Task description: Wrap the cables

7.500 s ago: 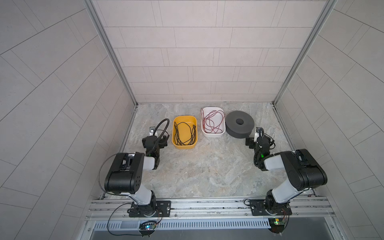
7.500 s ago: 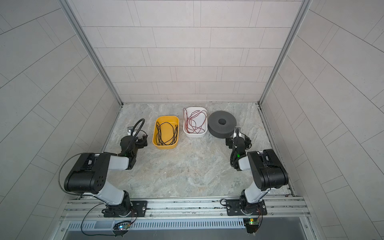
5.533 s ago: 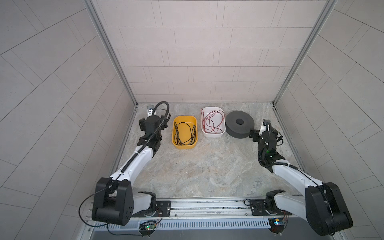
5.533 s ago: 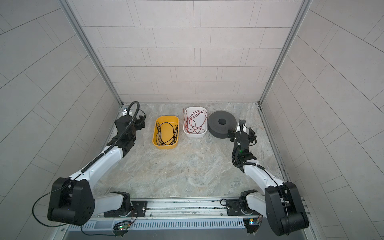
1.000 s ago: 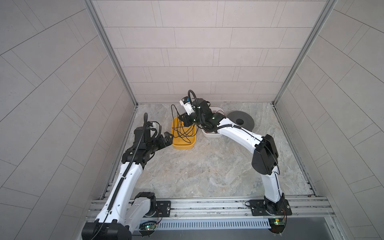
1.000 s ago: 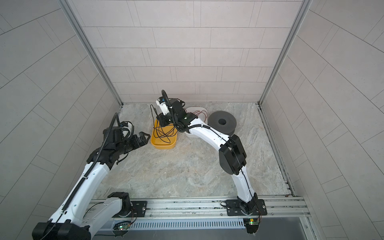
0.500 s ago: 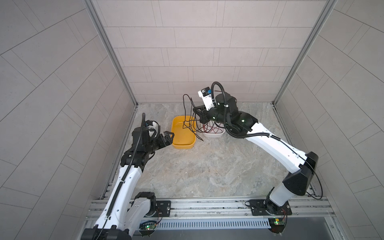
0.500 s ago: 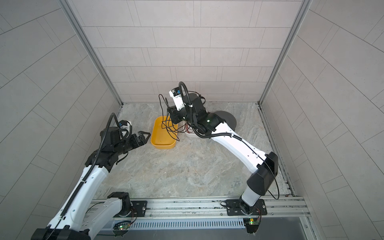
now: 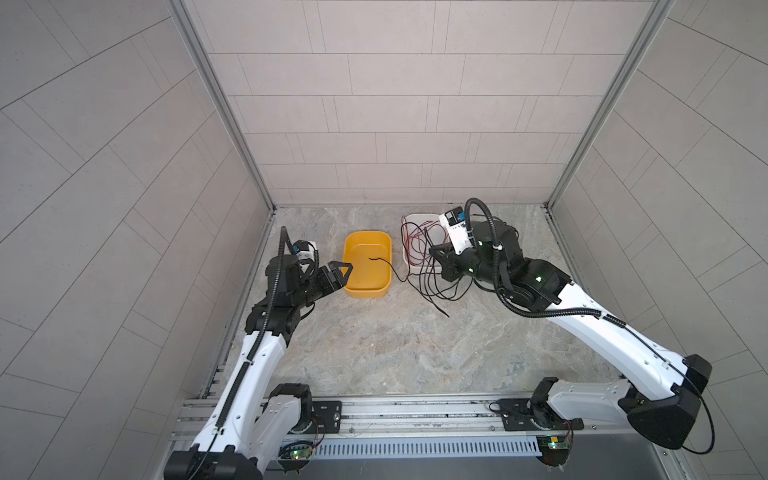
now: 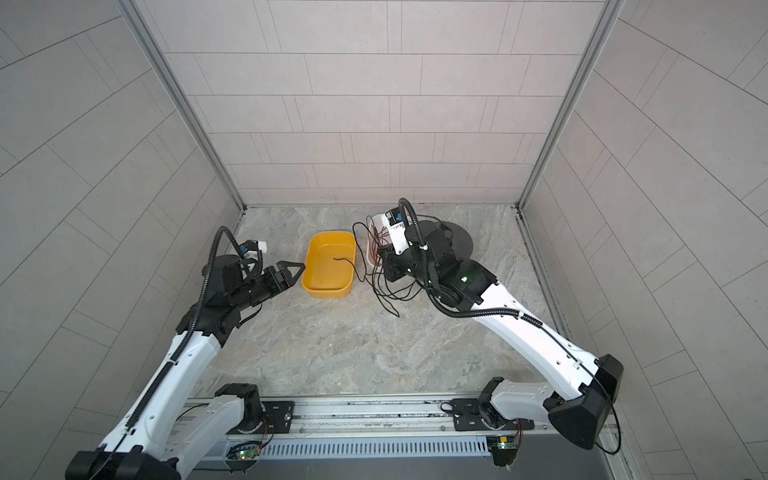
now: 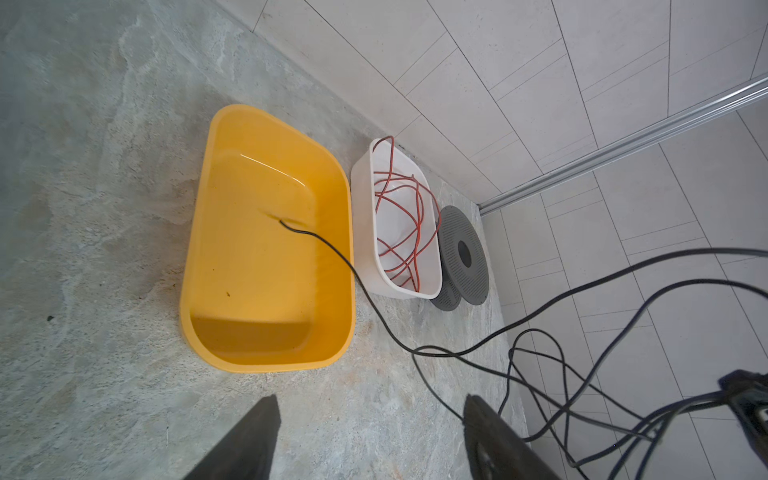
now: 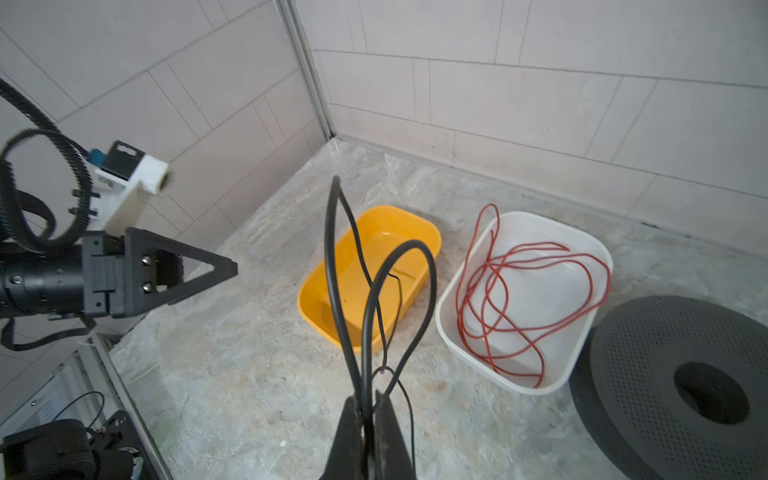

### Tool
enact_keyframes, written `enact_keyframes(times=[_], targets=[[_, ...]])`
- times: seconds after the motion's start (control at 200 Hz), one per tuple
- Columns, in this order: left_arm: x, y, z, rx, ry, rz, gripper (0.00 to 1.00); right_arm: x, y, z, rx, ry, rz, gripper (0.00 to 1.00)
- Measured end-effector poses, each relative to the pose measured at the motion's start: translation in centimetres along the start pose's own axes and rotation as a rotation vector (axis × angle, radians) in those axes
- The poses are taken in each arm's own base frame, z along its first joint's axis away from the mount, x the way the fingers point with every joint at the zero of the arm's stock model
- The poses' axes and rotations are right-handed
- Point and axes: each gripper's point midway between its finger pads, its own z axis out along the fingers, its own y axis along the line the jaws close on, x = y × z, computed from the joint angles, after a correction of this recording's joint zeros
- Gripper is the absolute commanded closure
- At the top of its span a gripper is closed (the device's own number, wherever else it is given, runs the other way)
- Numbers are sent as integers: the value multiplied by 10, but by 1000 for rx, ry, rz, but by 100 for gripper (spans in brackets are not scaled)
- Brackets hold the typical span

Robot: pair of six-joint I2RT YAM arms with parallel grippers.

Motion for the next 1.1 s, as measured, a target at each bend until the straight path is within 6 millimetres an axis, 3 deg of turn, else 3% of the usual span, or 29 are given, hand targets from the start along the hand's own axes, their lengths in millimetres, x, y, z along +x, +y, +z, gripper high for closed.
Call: enact_keyframes(times=[0.28,0.58,0.811,1.101], targets=[[40,-19,19,71,87,-123,18,37,-36,-20,79,16,43,100],[73,-39,35,73,99,-280,15,79,-98,-34,220,35,170,100],[109,-16,65,-84,95,-363,15,124,-115,-30,260,116,202,100],[138,0,107,-198,107,-366,16,143,-122,-32,279,141,208,100]])
